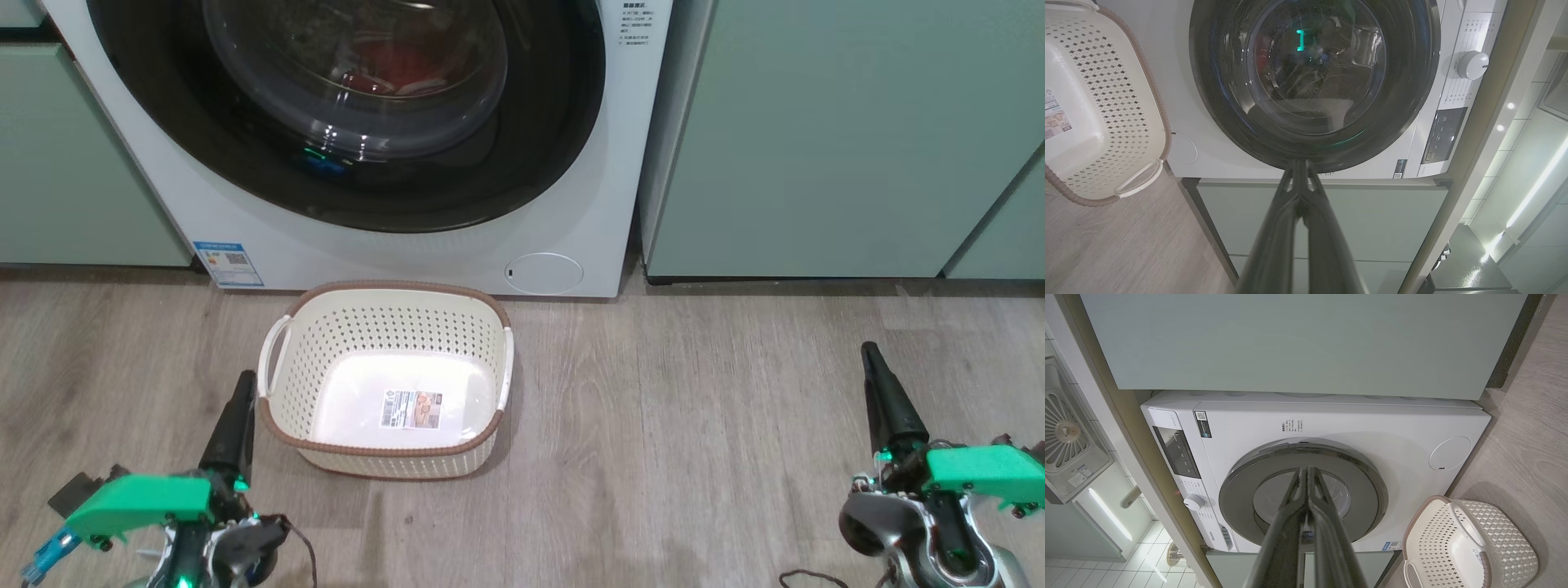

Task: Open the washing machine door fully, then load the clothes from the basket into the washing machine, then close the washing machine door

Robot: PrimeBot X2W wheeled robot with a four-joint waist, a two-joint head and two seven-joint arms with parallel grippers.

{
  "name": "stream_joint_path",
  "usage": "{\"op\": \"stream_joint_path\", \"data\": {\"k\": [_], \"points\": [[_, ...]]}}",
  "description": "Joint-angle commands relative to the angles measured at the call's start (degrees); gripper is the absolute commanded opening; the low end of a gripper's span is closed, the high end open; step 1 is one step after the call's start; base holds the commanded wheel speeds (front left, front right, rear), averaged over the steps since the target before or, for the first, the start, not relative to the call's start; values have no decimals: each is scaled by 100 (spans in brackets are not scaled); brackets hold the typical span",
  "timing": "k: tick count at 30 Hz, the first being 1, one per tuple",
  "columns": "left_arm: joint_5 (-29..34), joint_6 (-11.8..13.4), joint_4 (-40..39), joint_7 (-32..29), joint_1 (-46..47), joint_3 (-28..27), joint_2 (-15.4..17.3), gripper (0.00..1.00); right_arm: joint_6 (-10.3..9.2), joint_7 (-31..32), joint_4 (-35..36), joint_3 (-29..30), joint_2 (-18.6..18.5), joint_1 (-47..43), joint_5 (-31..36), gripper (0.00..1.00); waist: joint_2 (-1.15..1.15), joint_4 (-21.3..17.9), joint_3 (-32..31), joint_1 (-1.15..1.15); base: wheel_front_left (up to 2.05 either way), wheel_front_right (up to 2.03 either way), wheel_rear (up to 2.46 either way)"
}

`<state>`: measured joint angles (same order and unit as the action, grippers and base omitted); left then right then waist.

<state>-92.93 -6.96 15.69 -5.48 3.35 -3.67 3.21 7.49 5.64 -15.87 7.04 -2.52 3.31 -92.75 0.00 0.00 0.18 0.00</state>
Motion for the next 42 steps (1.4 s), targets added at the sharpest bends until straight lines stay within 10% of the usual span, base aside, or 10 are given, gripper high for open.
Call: {"op": "stream_joint_path", "data": {"k": [1, 42], "points": [[4, -53, -168, -31, 276, -197, 31, 0, 0, 44, 187, -102, -74, 282, 17, 0, 0, 0, 0, 0, 0, 0, 0], [37, -53, -166, -63, 280, -237, 3, 0, 0, 65, 186, -76, -57, 285, 39, 0, 0, 0, 0, 0, 0, 0, 0]]}}
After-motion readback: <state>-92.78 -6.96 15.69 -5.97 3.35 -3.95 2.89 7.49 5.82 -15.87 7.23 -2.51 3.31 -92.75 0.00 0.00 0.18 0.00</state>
